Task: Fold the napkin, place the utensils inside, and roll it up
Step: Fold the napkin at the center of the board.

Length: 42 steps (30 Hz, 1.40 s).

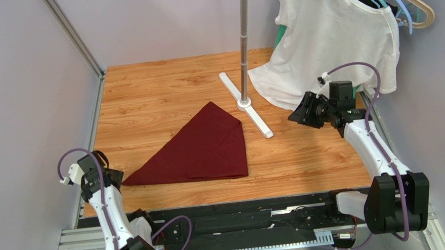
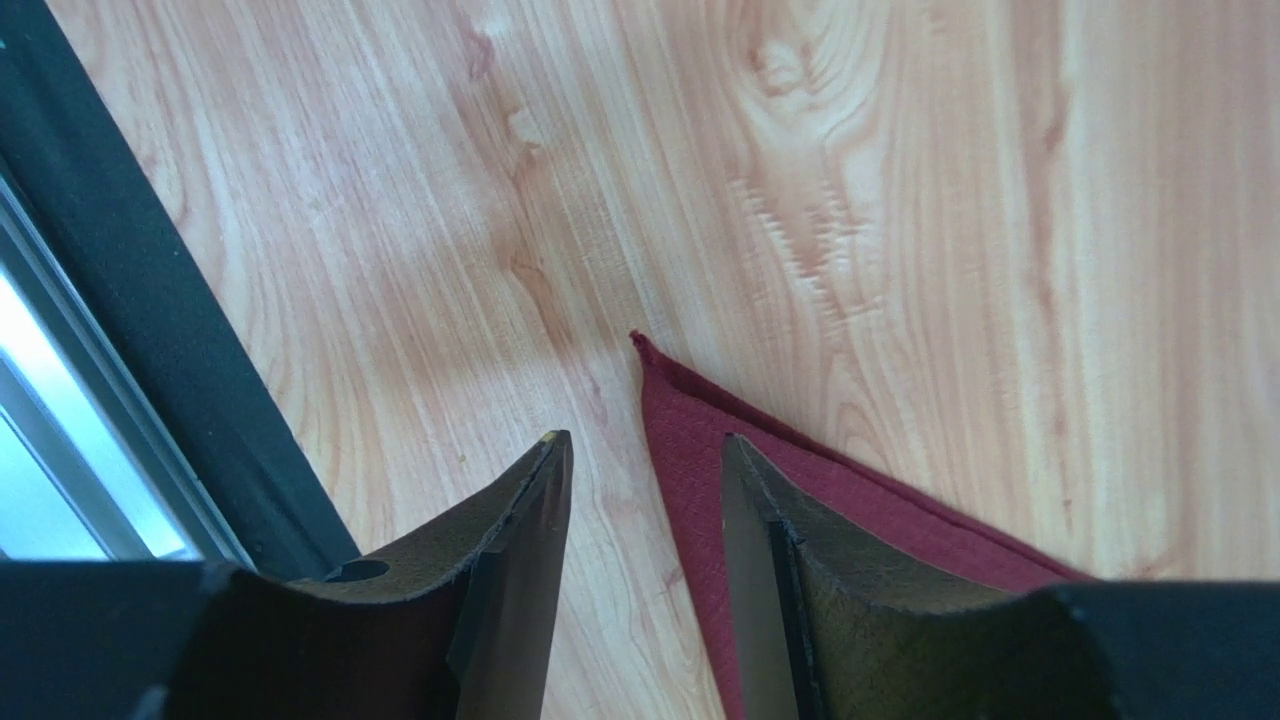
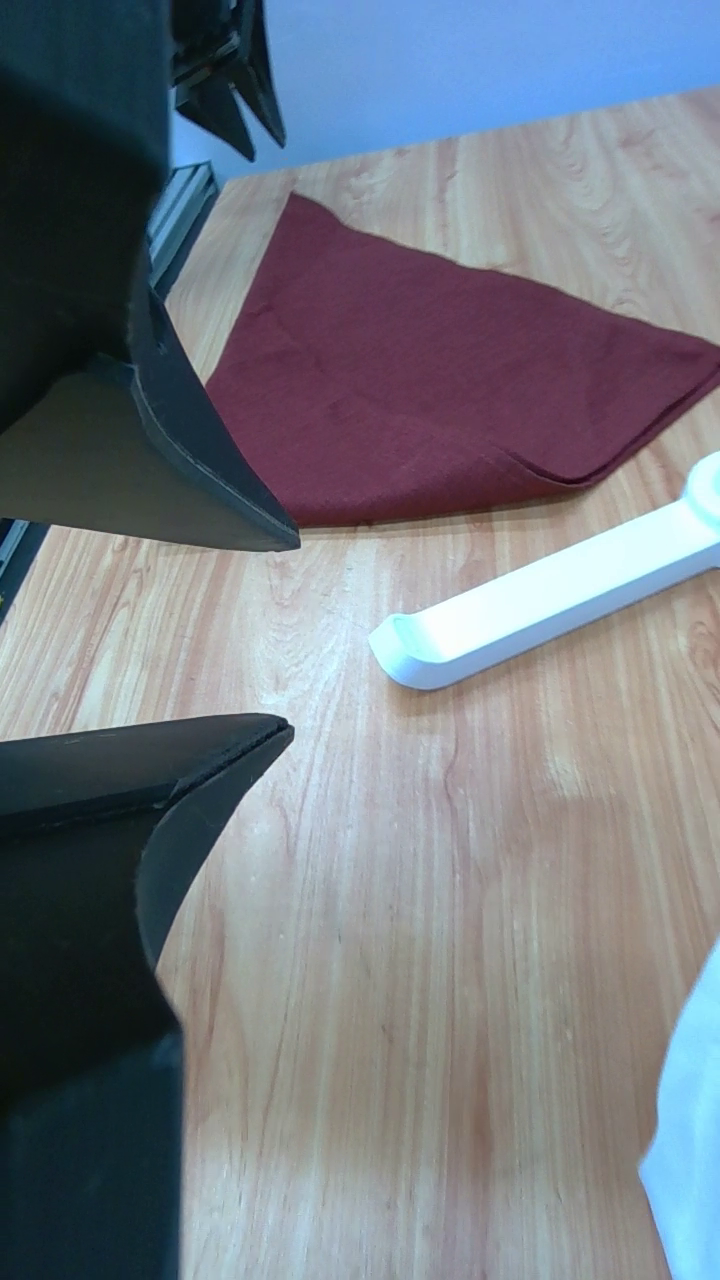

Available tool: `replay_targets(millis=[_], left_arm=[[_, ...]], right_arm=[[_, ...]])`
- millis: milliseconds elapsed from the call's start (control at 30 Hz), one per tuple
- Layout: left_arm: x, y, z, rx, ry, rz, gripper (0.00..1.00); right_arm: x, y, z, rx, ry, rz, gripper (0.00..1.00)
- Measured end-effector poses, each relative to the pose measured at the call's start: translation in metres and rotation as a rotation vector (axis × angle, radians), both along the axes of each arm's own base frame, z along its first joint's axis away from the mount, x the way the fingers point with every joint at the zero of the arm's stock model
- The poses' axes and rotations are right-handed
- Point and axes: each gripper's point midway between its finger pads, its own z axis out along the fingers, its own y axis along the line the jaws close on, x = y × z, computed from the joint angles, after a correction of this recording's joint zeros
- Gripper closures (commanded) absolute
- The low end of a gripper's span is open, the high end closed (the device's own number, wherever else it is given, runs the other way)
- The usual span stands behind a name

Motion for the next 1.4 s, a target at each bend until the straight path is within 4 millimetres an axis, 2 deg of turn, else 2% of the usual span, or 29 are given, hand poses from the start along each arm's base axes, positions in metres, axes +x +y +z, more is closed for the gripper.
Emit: replay_targets(millis=[67, 133, 233, 567, 767, 1000, 1233, 1400], left_arm=[[0.0, 0.002, 0.007, 0.022, -0.029, 0.007, 0.5], [0.0, 0.004, 0.013, 0.045, -0.057, 0.019, 0.45], [0.0, 0.005, 0.014, 0.05, -0.069, 0.042, 0.41], [0.007, -0.004, -0.016, -0.083, 0.008, 0.06, 0.43], [0.016, -0.004, -0.023, -0.111, -0.001, 0.067, 0.45], [0.018, -0.008, -0.032, -0.151, -0.003, 0.072, 0.45], [0.024, -0.007, -0.037, -0.179, -0.018, 0.076, 0.47], [0.022, -0.008, -0.043, -0.199, 0.006, 0.082, 0.48]], right_arm=[[0.003, -0.009, 0.003, 0.02, -0.006, -0.026, 0.52], [0.007, -0.018, 0.006, 0.036, -0.016, -0.051, 0.52], [0.009, -0.022, 0.008, 0.044, -0.025, -0.06, 0.52], [0.006, -0.028, 0.006, 0.01, -0.025, -0.076, 0.52], [-0.008, -0.037, 0.012, -0.057, -0.024, -0.108, 0.52], [-0.03, -0.044, 0.036, -0.113, -0.092, -0.137, 0.52], [-0.036, -0.046, 0.032, -0.122, -0.065, -0.145, 0.52], [-0.04, -0.046, 0.03, -0.123, -0.051, -0.143, 0.52]])
